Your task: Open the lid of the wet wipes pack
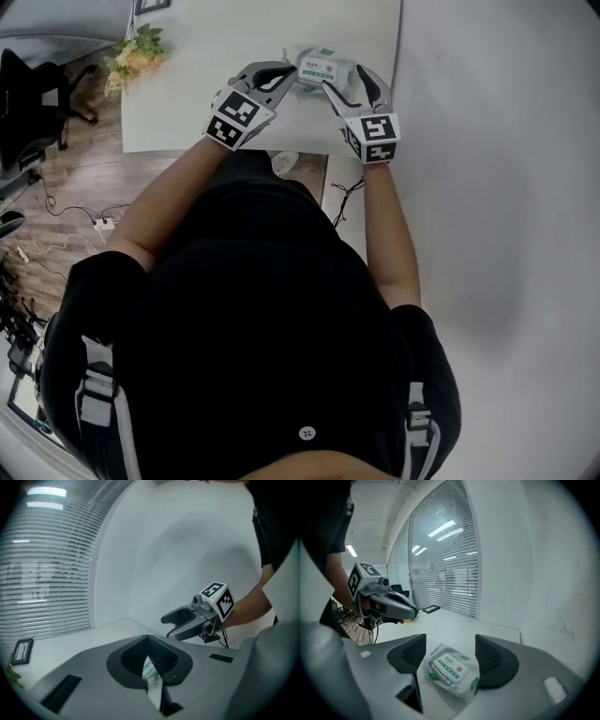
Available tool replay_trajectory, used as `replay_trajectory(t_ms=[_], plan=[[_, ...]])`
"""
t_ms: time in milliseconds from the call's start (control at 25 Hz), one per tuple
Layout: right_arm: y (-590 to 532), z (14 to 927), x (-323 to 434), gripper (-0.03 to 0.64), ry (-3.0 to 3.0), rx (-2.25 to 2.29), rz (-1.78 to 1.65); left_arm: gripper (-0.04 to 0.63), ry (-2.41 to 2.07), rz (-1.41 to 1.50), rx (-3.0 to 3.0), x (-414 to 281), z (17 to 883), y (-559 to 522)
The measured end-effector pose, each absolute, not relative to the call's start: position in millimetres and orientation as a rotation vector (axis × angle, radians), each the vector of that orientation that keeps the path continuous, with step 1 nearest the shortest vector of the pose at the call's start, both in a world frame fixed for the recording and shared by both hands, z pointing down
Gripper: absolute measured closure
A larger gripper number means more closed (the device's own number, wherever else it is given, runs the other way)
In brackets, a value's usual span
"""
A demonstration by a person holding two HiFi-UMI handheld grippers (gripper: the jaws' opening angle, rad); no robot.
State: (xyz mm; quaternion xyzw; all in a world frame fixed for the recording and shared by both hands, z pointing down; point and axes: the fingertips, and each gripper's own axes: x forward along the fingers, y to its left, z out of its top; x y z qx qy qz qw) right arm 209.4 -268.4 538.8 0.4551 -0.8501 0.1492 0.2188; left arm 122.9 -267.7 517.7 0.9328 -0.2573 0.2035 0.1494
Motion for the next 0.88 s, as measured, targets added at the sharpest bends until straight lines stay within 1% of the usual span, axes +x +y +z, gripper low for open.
replay_trajectory(t_ms=[520, 880], plan=[[-282, 625, 207, 0.278, -2.224, 1.122, 0.428, 0.588, -0.719, 0.737, 2.519, 135, 609, -283], [-287, 652, 208, 0.278, -2.162, 1.033, 0.357, 0.588, -0.717, 0.819, 2.419, 136, 655, -283]])
